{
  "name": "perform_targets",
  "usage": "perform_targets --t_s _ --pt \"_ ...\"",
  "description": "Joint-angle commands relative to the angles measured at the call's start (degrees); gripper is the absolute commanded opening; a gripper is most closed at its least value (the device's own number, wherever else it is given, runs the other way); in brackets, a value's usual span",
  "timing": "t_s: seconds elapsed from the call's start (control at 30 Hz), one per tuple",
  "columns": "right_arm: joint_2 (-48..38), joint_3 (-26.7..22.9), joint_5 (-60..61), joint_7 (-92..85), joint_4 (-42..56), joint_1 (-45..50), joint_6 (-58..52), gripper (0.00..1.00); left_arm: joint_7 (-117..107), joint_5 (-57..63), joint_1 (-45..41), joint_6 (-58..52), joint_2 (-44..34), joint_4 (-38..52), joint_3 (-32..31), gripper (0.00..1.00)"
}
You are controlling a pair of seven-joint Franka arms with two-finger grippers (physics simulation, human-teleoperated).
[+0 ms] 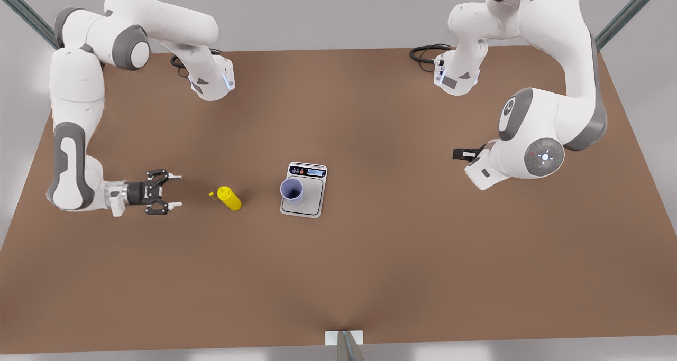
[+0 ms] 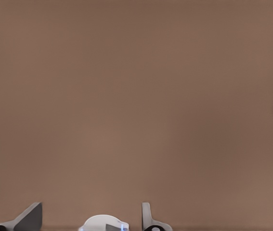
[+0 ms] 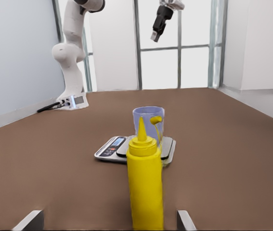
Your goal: Move cup to the weight, pick up sauce bottle, pour sauce
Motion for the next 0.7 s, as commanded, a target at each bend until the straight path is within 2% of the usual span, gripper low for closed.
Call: perform_targets --t_s 0.0,0.03,0.07,0.1,0.13,0.2,0.27,0.3,0.33,0.37,0.4,0.47,0.6,0.67 --pt "-1.12 -0.38 -21.21 82.92 9.8 3.69 -5.54 1.0 -1.03 0.01 -0.04 0.01 -0.06 0.02 -0.02 1.0" --pt "-0.41 -0.73 -22.44 109.52 12.98 9.29 -1.54 1.0 -1.03 0.01 -0.04 0.1 0.02 0.02 -0.02 1.0" --pt "-1.37 -1.08 -25.06 123.5 13.5 15.43 5.51 1.0 -1.03 0.01 -0.04 0.1 0.02 0.02 -0.02 1.0" --pt "-6.9 -1.0 -30.18 147.27 19.13 22.59 3.51 1.0 -1.03 0.01 -0.04 0.1 0.02 0.02 -0.02 1.0" --pt "-13.58 -0.91 -35.7 151.35 21.41 23.99 2.98 1.0 -1.03 0.01 -0.04 0.1 0.02 0.02 -0.02 1.0" --pt "-17.11 -1.0 -46.25 148.97 29.67 24.08 -3.61 1.0 -1.03 0.01 -0.13 0.1 0.02 0.02 0.06 1.0" --pt "-21.59 -0.21 -50.56 149.41 30.73 24.52 -7.57 1.0 -1.11 0.01 -0.13 0.1 0.02 0.02 0.06 1.0" --pt "-24.58 2.78 -53.29 149.5 30.82 23.82 -8.62 1.0 -1.11 0.01 -0.13 0.01 0.02 0.02 -0.02 1.0" --pt "-27.39 8.48 -53.82 149.59 29.85 19.35 -8.62 1.0 -1.11 0.01 -0.13 0.01 -0.06 0.02 -0.02 1.0" --pt "-29.68 19.29 -57.15 150.02 27.66 11.43 -8.62 1.0 -1.11 0.01 -0.13 0.01 -0.06 0.02 -0.02 1.0" --pt "-30.73 22.73 -59.97 151.86 26.16 10.46 -8.45 1.0 -1.11 0.01 -0.13 0.01 -0.06 0.02 -0.02 1.0" --pt "-33.28 22.73 -59.97 154.07 21.5 10.46 -7.3 1.0 -1.11 0.01 -0.13 0.1 0.02 0.02 -0.02 1.0" --pt "-33.46 22.56 -59.97 153.98 20.45 10.28 -5.63 1.0 -1.11 0.01 -0.22 0.1 0.02 0.02 -0.02 1.0" --pt "-35.48 22.47 -59.54 153.98 14.21 10.19 -1.07 1.0 -1.11 0.01 -0.22 0.1 0.02 0.02 -0.02 1.0"
